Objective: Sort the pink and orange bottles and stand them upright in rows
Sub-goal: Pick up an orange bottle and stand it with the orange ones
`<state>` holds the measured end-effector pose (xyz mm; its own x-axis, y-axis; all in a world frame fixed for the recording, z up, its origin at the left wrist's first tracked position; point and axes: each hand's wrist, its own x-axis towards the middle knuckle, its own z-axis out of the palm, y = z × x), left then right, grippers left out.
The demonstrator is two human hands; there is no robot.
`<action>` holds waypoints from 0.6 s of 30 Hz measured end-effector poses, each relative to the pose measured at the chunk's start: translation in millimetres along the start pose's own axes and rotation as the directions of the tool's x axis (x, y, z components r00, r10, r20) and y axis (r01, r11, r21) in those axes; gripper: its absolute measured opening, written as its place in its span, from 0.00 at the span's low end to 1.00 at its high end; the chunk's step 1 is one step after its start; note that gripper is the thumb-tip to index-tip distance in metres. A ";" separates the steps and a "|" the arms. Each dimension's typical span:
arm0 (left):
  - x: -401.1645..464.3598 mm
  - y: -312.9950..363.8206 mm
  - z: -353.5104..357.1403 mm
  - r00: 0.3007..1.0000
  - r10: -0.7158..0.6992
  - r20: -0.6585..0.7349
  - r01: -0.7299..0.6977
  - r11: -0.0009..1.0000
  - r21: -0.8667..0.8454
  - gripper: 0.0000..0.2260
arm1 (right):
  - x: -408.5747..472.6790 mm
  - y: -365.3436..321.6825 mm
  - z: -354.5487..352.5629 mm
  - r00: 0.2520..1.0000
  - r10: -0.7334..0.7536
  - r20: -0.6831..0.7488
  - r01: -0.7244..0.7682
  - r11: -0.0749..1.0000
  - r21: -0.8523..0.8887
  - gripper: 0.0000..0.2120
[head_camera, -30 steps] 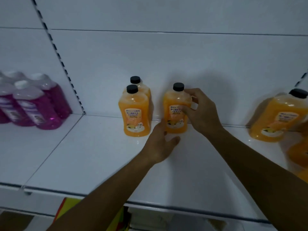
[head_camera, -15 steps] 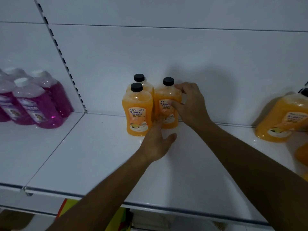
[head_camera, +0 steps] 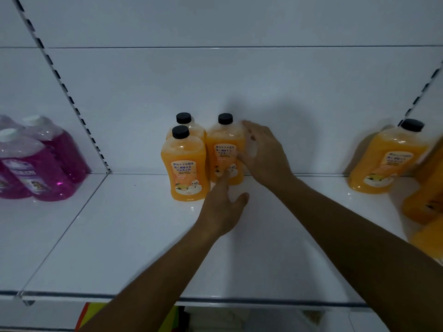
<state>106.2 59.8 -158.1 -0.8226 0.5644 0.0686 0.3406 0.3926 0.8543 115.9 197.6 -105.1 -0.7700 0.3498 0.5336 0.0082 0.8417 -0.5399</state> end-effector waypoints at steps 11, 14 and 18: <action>3.0 59.5 82.6 0.918 0.181 0.352 -0.184 0.983 -0.026 0.22 | -82.9 44.5 -131.8 0.973 0.187 -0.135 -0.205 0.969 -0.140 0.25; -3.1 82.5 117.4 0.851 0.243 0.465 -0.231 0.969 -0.084 0.23 | -107.9 51.0 -175.8 0.960 0.203 -0.194 -0.249 0.937 -0.246 0.22; -13.4 114.1 163.3 0.779 0.291 0.556 -0.265 0.956 -0.128 0.26 | -139.3 59.5 -223.9 0.932 0.209 -0.297 -0.297 0.910 -0.290 0.21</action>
<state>230.4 215.7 -145.6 -0.2887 0.9573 0.0152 0.4851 0.1325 0.8644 366.6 291.0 -65.8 -0.5265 0.6240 0.5774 0.4213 0.7814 -0.4604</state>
